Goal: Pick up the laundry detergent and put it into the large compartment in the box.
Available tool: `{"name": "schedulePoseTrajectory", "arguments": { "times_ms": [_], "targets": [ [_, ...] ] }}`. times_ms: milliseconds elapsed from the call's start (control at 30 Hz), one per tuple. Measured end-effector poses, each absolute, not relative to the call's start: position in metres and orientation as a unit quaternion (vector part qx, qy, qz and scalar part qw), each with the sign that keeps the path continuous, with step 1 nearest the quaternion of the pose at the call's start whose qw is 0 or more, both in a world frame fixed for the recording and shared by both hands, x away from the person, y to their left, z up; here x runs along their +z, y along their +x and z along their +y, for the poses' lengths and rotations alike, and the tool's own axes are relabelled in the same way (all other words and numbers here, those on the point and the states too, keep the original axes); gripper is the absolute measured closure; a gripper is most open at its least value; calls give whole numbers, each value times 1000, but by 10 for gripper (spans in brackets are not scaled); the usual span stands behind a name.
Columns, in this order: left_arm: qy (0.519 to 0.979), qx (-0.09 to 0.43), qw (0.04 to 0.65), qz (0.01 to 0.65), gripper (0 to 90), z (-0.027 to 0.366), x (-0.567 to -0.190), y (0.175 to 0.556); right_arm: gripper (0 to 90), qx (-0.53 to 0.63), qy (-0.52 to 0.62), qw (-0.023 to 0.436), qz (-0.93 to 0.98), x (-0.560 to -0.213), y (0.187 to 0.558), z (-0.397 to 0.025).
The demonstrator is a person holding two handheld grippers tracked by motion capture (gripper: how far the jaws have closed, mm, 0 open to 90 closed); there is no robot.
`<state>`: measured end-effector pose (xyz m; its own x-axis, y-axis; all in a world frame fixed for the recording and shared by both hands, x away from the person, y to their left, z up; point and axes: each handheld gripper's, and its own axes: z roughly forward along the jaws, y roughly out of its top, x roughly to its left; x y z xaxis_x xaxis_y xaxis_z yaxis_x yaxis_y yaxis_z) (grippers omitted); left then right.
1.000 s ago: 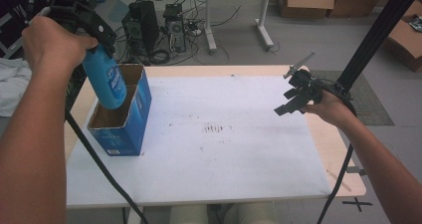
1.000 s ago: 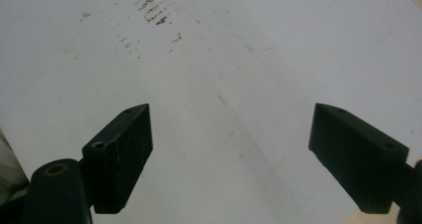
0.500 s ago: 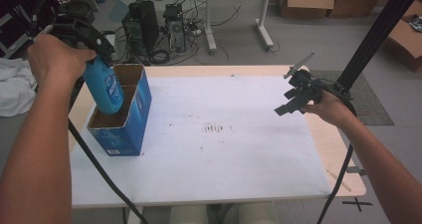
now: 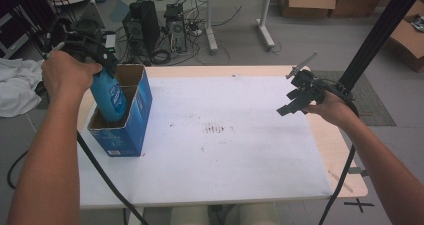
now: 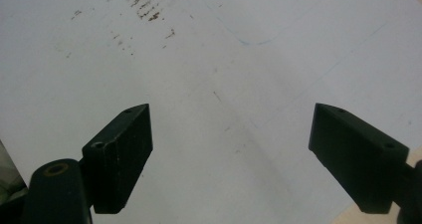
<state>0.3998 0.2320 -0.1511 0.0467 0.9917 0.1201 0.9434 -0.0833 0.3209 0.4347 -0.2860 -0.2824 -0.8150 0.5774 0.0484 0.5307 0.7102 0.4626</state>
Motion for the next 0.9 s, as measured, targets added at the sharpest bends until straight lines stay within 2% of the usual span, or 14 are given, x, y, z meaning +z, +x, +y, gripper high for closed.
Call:
{"name": "schedulePoseTrajectory", "arguments": {
  "times_ms": [533, 900],
  "targets": [
    [734, 146, 71, 660, 381, 234, -212, 404, 175, 228, 301, 47, 925, -287, 435, -286],
    [741, 150, 69, 651, 381, 231, -235, 407, 174, 227, 303, 46, 924, -289, 436, -287]
  ]
}}
